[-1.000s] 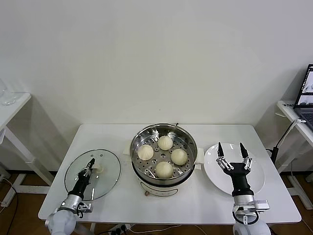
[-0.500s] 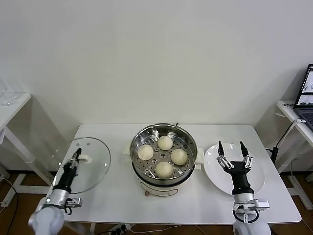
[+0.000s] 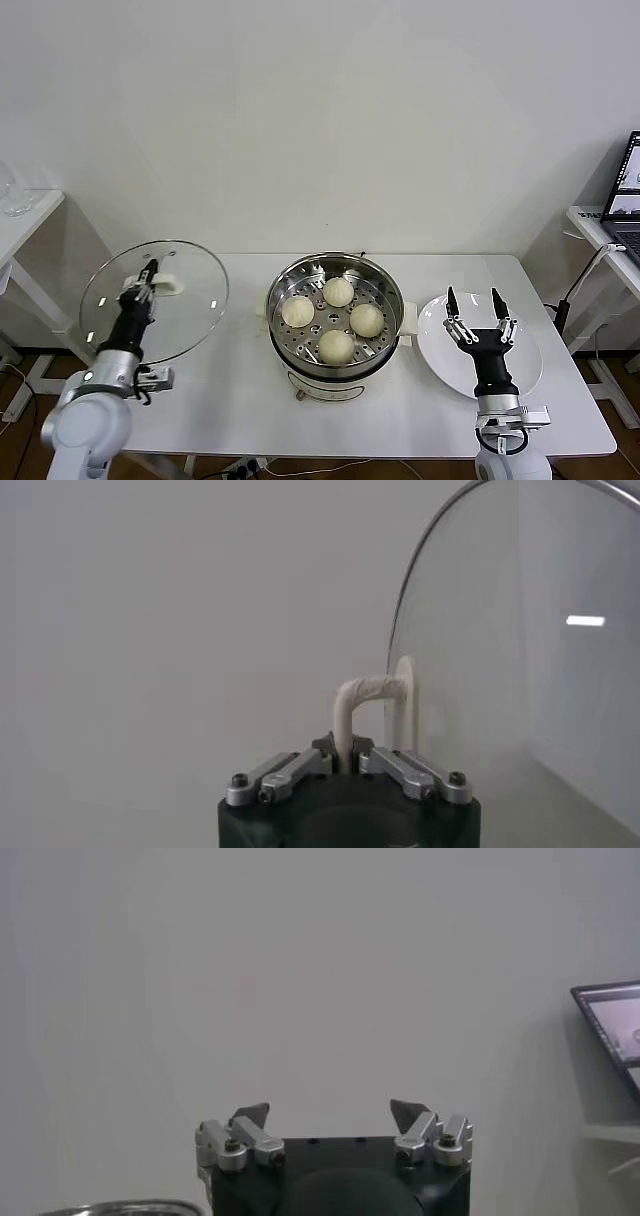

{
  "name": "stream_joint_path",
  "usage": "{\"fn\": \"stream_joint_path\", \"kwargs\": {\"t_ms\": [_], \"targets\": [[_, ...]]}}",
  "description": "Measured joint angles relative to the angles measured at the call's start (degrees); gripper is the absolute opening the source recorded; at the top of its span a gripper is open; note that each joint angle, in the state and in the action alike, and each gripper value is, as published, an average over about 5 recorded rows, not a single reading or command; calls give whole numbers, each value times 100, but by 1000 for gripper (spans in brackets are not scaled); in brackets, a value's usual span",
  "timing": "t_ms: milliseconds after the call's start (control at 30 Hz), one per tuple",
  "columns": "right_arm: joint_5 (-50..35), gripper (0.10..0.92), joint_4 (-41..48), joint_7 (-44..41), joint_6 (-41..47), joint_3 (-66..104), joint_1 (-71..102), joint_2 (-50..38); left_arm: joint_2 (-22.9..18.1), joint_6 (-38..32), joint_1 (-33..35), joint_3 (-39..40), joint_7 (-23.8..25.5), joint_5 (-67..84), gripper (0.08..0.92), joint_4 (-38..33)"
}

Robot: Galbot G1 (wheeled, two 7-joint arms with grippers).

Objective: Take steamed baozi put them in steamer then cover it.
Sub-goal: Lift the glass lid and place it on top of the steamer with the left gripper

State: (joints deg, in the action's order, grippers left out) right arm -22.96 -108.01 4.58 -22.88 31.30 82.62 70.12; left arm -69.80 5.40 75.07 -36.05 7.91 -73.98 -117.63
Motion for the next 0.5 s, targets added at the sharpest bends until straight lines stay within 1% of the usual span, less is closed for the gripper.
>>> {"fn": "stream_joint_path", "kwargs": {"t_ms": [233, 500], "targets": [[8, 823, 35, -3, 0, 77, -9, 61, 99, 971, -310, 1137, 572, -74, 192, -472], [68, 823, 69, -4, 0, 151, 15, 151, 46, 1785, -881, 2414, 988, -326, 192, -579]]}}
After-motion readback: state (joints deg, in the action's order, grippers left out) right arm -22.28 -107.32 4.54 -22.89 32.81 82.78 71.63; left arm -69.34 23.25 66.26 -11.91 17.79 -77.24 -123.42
